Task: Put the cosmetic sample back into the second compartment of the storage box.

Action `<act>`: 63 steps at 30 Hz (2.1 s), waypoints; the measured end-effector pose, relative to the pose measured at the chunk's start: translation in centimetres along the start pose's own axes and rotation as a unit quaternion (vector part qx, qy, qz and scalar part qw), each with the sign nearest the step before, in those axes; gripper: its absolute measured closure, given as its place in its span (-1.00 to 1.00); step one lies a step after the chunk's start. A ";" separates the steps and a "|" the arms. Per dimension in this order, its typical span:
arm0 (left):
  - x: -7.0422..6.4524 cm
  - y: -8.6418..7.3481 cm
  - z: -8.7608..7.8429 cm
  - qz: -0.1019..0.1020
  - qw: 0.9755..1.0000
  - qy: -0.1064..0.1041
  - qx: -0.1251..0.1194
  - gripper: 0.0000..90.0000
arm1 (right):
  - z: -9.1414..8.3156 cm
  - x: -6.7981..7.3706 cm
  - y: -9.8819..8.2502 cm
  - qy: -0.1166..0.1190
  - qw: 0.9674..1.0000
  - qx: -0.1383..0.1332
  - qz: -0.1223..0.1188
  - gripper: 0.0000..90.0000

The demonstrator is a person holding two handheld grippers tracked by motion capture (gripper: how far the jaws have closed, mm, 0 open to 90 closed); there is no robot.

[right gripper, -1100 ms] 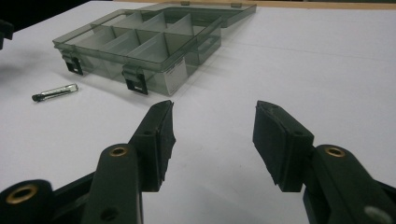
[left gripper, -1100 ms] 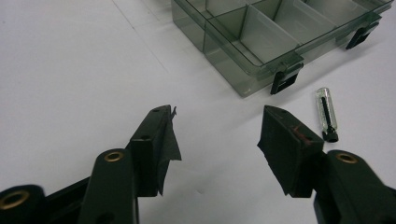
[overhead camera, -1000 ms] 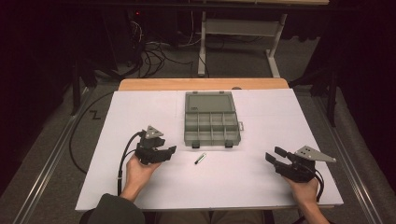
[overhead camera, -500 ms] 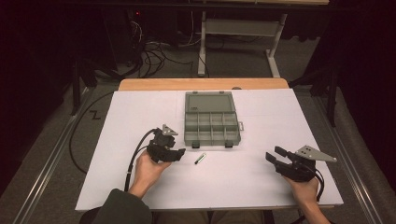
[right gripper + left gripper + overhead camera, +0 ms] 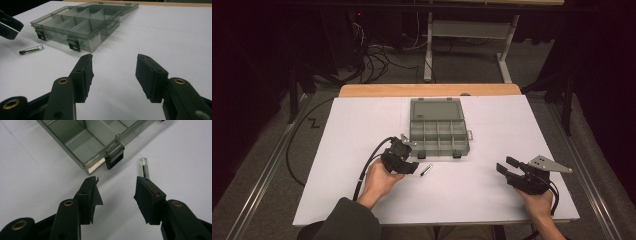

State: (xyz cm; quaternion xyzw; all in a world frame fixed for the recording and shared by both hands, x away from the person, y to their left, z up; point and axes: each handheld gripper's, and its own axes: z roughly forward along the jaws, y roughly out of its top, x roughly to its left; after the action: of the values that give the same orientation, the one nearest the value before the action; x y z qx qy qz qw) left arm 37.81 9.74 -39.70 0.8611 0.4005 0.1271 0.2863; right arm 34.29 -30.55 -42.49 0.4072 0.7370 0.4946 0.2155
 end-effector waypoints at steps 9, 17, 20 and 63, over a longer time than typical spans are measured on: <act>-1.6 1.8 1.0 0.015 1.000 -0.013 0.024 0.22 | 0.0 0.1 0.0 0.000 1.000 -0.001 -0.005 0.10; -2.7 3.0 2.0 0.028 0.998 -0.020 0.046 0.28 | -0.1 0.2 0.1 0.001 1.000 -0.003 -0.009 0.09; -2.9 3.2 2.5 0.033 0.998 -0.021 0.056 0.29 | -0.1 0.2 0.1 0.001 1.000 -0.004 -0.009 0.09; -3.5 3.5 4.3 0.062 0.991 -0.033 0.113 0.78 | 0.0 0.4 0.1 0.011 1.000 -0.005 -0.015 0.11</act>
State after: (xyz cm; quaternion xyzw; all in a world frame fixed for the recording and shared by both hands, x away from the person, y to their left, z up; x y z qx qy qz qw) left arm 39.67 3.62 -40.98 0.9149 0.3482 0.0705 0.1917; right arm 34.07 -30.27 -42.38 0.3895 0.7426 0.4995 0.2174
